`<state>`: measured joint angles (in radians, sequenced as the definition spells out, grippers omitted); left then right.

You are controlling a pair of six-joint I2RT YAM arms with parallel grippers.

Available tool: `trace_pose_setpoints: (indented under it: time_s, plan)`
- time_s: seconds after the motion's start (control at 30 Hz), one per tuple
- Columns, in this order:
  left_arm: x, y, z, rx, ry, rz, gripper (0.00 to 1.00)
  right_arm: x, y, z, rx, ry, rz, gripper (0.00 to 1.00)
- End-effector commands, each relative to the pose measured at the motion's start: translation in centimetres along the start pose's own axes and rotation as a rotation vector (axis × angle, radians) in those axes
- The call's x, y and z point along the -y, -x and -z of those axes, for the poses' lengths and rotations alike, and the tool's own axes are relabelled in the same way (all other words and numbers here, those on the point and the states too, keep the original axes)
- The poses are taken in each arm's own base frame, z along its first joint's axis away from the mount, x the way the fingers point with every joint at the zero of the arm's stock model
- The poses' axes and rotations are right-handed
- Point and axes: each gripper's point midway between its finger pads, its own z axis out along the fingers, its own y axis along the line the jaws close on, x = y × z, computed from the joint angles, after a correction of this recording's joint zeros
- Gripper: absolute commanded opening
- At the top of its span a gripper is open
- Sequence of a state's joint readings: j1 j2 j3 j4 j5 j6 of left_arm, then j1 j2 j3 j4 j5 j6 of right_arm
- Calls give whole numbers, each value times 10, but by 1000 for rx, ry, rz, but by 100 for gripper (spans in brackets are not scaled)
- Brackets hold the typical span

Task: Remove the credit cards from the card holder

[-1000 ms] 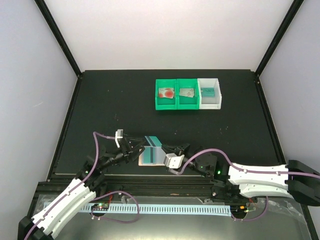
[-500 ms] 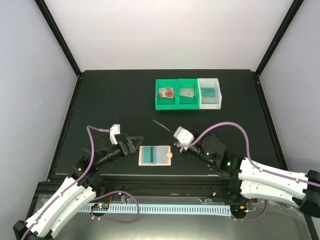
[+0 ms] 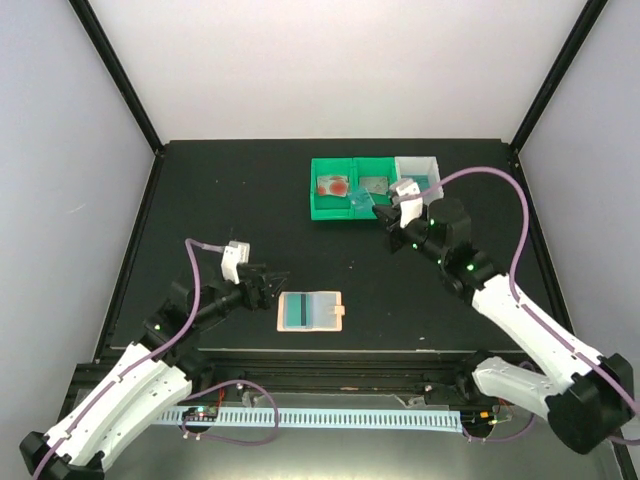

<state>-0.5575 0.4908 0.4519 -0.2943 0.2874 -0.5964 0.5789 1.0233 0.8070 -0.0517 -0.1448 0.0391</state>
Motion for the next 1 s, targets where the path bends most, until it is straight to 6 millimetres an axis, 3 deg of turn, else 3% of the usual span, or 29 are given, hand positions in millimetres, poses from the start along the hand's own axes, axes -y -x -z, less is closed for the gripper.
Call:
trace_pose_setpoints:
  time_s: [0.0,0.2,0.33,0.47,0.73,0.83,0.97]
  plan:
    - [3,10,3,6,19,-114,99,33,-10,-7,-77,35,-190,1]
    - [-9,3,4,-25,81,-149,99,104,-12,-12,-114,-95,-336,1]
    - [-6,6,4,-6,64,-100,99,155,-38,-16,-218,-220,-436,1]
    - [12,15,-3,37,-46,-6,99,199,-60,-14,-253,-313,-560,1]
    - [6,15,-21,-36,5,-18,99,249,-66,-30,-260,-393,-632,1]
    - [4,12,-25,-66,10,-25,99,261,-64,-42,-275,-386,-638,1]
    - [-3,9,-27,-66,39,-25,99,275,-78,-58,-328,-403,-655,1]
